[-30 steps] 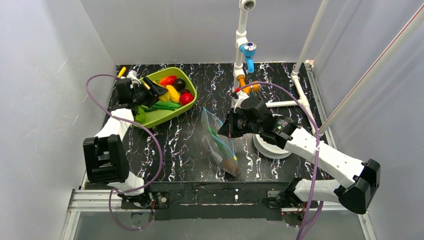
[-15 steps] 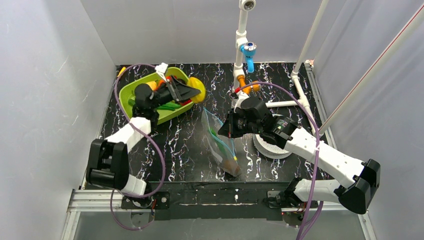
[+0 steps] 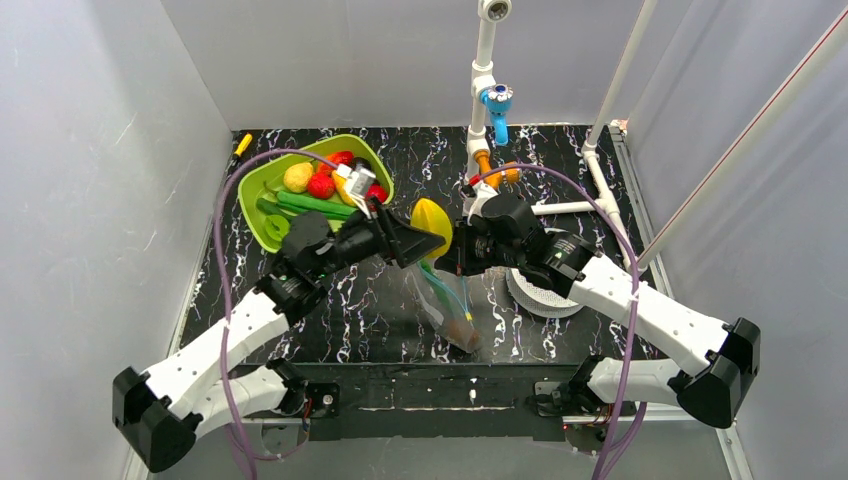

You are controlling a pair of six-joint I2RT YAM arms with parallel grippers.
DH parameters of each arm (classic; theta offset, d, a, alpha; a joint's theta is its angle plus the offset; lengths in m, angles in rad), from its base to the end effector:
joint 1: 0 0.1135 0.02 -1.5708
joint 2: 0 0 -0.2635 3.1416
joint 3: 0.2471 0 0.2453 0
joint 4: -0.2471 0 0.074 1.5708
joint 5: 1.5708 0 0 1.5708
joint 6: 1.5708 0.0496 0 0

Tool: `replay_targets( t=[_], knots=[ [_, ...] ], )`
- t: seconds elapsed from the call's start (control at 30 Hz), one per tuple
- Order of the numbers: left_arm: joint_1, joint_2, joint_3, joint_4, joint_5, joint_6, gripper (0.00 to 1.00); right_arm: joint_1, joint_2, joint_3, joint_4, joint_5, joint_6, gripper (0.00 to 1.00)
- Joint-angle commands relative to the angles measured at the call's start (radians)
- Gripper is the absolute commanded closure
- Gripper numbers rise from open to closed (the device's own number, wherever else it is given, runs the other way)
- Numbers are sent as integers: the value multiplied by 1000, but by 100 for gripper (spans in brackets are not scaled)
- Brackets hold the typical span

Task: Place the food in the zip-top bag and seal the zipper
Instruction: Place the fake fruit in the zipper food storage bag.

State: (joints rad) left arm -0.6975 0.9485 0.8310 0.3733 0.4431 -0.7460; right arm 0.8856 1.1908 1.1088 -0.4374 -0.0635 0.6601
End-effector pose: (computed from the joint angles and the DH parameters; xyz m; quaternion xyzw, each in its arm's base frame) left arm 0.1585 -0.1606 0.3894 0.1594 0.6002 -0.6110 0.4909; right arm 0.1693 0.2122 0.3372 -0.1131 0.8573 0.3698 0.3399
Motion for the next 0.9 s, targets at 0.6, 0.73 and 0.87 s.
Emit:
replay_targets(
  t=[0.6,0.73,0.87],
  knots=[
    [-48,19,6,-544,-156,78,38,-1,-96,-47,98,-20,35,99],
    [-48,15,59,-577,-142,78,23,-2,-86,-44,107,-39,39,99],
    [-49,68,140,-644,-74,113,7,-1,-78,-44,108,-47,41,99]
  ],
)
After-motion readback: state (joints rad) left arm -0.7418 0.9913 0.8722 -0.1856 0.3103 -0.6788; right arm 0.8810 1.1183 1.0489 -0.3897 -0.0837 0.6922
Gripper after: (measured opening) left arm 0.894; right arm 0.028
